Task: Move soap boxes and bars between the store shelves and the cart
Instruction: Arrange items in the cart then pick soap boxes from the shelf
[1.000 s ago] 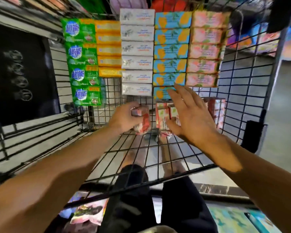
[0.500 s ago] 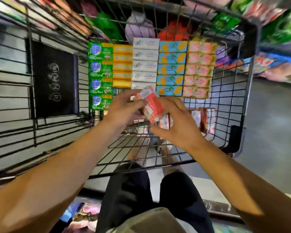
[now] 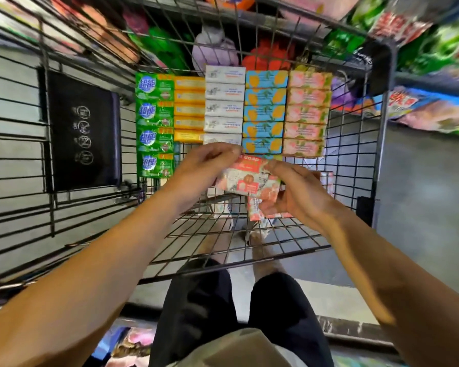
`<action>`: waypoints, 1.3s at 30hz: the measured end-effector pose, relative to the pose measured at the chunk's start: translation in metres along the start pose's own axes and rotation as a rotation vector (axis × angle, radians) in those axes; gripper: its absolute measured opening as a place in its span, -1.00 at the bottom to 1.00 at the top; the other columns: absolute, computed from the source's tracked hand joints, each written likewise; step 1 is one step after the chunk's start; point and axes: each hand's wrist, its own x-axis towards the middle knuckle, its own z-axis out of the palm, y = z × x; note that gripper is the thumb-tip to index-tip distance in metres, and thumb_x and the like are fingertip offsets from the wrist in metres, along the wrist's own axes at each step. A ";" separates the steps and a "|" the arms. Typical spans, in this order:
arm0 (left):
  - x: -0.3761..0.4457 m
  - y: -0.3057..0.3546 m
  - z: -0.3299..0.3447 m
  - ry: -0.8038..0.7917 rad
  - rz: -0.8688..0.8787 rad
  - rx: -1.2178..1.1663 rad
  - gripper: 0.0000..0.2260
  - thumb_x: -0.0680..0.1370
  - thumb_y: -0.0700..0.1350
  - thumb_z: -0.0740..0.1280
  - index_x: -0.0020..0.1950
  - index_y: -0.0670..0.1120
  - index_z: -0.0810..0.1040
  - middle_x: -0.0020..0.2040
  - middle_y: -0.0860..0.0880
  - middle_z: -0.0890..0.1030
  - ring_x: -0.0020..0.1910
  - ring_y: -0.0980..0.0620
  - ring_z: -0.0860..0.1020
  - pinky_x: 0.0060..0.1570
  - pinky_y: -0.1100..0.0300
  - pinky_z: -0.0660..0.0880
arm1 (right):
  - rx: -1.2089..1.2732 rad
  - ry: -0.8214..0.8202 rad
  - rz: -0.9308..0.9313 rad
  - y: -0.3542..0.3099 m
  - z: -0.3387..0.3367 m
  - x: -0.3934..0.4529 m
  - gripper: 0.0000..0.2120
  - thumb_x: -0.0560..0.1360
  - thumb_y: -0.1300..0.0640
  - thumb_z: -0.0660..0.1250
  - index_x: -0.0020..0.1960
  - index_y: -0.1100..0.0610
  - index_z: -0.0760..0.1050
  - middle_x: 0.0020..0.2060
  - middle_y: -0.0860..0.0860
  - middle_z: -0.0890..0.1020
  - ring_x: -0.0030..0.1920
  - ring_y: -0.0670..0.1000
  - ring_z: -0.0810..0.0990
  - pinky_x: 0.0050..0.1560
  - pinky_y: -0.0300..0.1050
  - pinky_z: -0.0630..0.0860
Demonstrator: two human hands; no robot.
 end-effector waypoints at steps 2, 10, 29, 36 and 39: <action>0.001 -0.003 -0.003 -0.048 0.015 0.027 -0.76 0.33 0.13 0.50 -0.05 0.11 0.70 -0.06 -0.05 0.67 -0.07 -0.01 0.58 -0.06 0.04 0.44 | -0.022 -0.025 0.019 0.002 0.006 0.002 -0.64 0.51 -0.09 0.35 0.20 0.10 0.56 -0.01 0.07 0.65 -0.29 0.14 0.68 -0.26 -0.04 0.61; 0.008 -0.036 -0.038 0.211 -0.029 0.003 -0.80 0.44 -0.09 0.51 0.02 -0.11 0.63 -0.14 -0.01 0.71 -0.18 0.08 0.67 -0.16 0.20 0.60 | -0.595 0.072 -0.162 0.026 -0.007 0.025 -0.80 0.53 -0.04 0.41 0.13 -0.05 0.58 0.02 -0.14 0.67 0.02 -0.15 0.65 0.15 -0.30 0.51; 0.012 -0.074 -0.050 0.399 -0.158 0.004 -0.85 0.43 -0.08 0.53 -0.08 -0.04 0.60 -0.11 -0.09 0.69 -0.11 -0.09 0.68 -0.22 0.18 0.56 | -1.770 0.118 -0.167 0.071 0.008 0.073 -0.41 0.47 -0.20 0.35 0.46 -0.18 0.30 0.44 -0.11 0.38 0.53 0.16 0.11 0.54 0.19 -0.18; 0.009 -0.071 -0.061 0.408 -0.098 0.204 -0.75 0.44 -0.03 0.53 0.04 -0.08 0.59 -0.21 0.12 0.57 -0.27 0.26 0.53 -0.41 0.49 0.39 | -1.623 0.151 -0.238 0.074 0.018 0.071 -0.54 0.51 -0.13 0.35 0.40 -0.17 0.43 0.31 -0.07 0.55 0.48 0.05 0.23 0.52 0.22 -0.27; 0.009 -0.070 -0.063 0.417 -0.097 0.206 -0.74 0.45 -0.03 0.52 0.06 -0.10 0.60 -0.21 0.11 0.58 -0.28 0.25 0.53 -0.42 0.50 0.37 | -1.514 0.202 -0.262 0.079 0.019 0.072 -0.59 0.49 -0.11 0.38 0.34 -0.16 0.49 0.24 -0.02 0.60 0.42 0.05 0.33 0.51 0.16 -0.25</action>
